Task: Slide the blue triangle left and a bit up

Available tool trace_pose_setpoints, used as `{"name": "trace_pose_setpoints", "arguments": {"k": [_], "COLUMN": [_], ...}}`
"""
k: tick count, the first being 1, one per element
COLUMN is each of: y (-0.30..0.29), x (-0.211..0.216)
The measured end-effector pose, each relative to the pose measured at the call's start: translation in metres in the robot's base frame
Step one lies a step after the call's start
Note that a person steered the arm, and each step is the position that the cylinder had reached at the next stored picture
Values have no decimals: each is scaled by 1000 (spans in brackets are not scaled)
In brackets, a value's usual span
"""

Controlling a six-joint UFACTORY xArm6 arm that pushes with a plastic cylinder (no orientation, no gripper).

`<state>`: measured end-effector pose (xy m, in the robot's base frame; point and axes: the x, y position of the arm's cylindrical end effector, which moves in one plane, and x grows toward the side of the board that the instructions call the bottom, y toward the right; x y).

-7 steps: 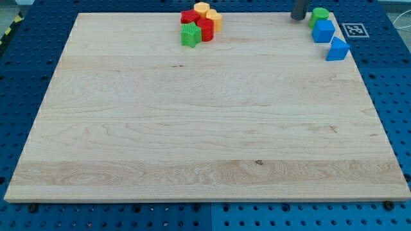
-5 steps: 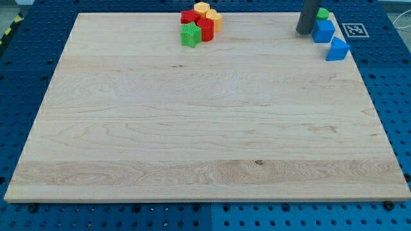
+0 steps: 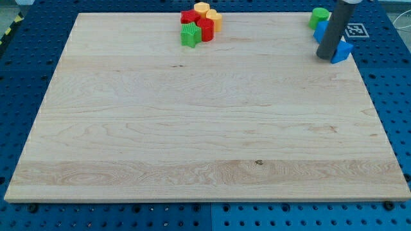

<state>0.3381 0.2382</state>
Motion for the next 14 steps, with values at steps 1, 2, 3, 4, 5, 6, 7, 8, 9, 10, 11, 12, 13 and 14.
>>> {"name": "trace_pose_setpoints", "arguments": {"k": [1,2,3,4,5,6,7,8,9,10,11,12,13,14], "y": [0,14,37,37,37,37,38,43,62,88,85,69,67,64], "x": [31,57,50,28,9,8,8,7,5,-13,-18,-17,-17,-17]}}
